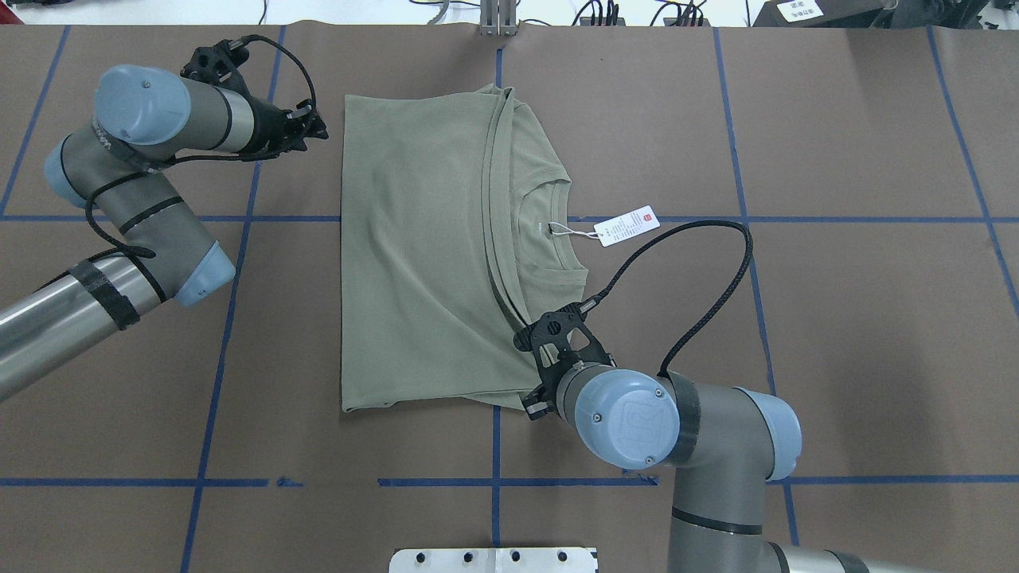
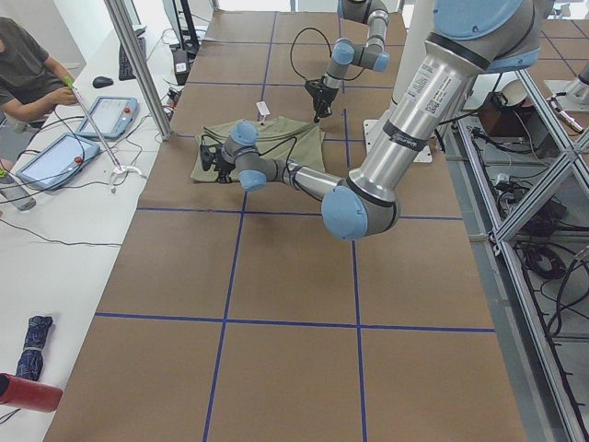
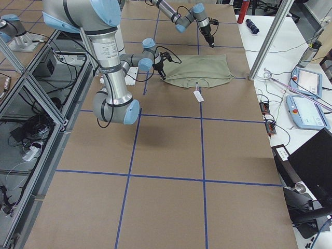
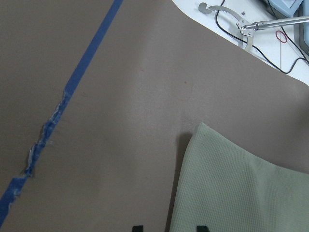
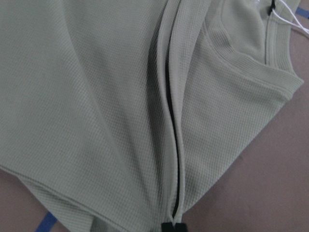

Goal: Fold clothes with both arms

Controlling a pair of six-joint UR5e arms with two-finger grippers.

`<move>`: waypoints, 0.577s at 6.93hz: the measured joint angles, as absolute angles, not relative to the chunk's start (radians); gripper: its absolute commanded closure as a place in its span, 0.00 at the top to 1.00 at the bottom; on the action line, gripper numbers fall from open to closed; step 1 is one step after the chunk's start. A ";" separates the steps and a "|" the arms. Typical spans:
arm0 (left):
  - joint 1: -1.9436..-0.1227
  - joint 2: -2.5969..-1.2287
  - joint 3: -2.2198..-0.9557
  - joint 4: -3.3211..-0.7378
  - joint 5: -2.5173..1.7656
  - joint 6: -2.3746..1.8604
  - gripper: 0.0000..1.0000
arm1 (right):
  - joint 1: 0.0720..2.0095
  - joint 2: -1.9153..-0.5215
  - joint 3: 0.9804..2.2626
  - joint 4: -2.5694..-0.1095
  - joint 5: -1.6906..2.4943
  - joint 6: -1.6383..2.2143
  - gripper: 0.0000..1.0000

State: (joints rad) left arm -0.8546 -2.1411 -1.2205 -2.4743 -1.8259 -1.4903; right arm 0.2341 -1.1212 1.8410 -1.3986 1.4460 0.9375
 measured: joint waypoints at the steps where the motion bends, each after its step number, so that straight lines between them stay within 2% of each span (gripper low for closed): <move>1: -0.855 -2.143 -1.221 -2.473 -1.826 -1.492 0.47 | 0.216 -1.137 1.845 -1.392 1.433 0.978 0.00; 3: -0.854 -2.145 -1.222 -2.472 -1.825 -1.492 0.47 | 0.201 -1.146 1.862 -1.390 1.434 1.006 0.09; 4: -0.854 -2.145 -1.222 -2.472 -1.825 -1.493 0.47 | 0.200 -1.147 1.871 -1.390 1.437 1.007 0.44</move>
State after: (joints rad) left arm -0.8545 -2.1454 -1.2225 -2.4718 -1.8254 -1.4925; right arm 0.2005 -1.1469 1.8710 -1.3900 1.4374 1.0072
